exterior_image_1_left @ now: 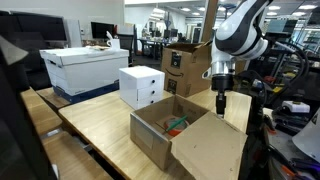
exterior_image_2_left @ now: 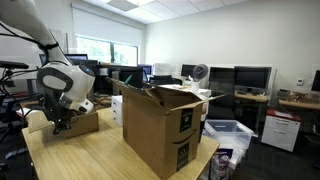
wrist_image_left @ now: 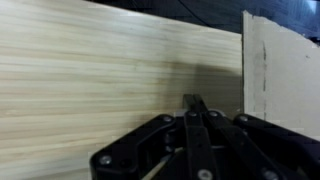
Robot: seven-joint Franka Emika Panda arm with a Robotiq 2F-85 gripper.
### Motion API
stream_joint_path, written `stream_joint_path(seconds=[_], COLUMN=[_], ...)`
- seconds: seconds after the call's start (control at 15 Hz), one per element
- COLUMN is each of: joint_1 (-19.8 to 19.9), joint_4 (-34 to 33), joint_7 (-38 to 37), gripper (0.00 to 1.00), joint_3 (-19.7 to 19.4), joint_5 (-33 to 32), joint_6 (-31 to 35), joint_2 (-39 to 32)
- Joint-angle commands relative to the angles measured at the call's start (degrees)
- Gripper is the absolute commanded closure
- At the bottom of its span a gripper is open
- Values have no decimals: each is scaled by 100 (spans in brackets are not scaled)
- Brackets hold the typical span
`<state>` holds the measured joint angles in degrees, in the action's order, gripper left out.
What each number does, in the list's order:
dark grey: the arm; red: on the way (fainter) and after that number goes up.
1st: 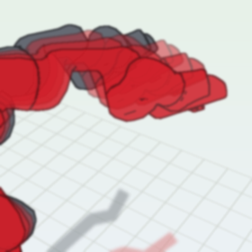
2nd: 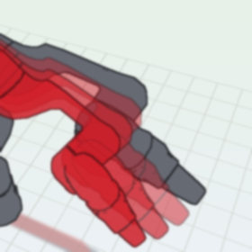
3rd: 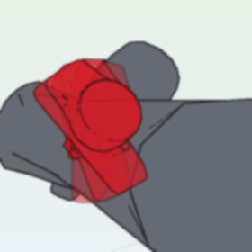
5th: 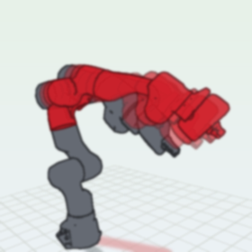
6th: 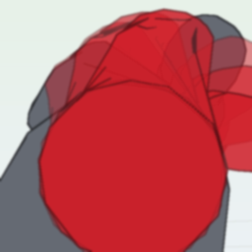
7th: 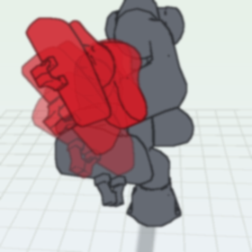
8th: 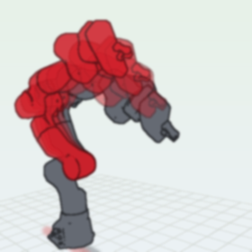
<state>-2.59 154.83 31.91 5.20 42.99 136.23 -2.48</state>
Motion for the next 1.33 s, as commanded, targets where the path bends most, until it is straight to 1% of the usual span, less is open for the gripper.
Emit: stream_joint_path(seconds=[0.0, 0.33, 0.87, 1.07, 1.13, 1.2, 1.27], joint_1=[-33, -3, 29, 95, 147, 158, 193], joint_4=[-1, -78, -234, -446, -578, -612, -711], joint_7=[148, 117, 37, 57, 88, 87, 81], gripper=[98, 98, 98, 98, 98, 98, 98], joint_3=[14, -42, -207, -339, -428, -460, -528], joint_5=[216, 188, 127, 8, -13, -15, -16], joint_6=[-267, -594, -930, -1483, -1857, -1959, -2219], joint_2=[148, 276, 433, 335, 301, 290, 276])
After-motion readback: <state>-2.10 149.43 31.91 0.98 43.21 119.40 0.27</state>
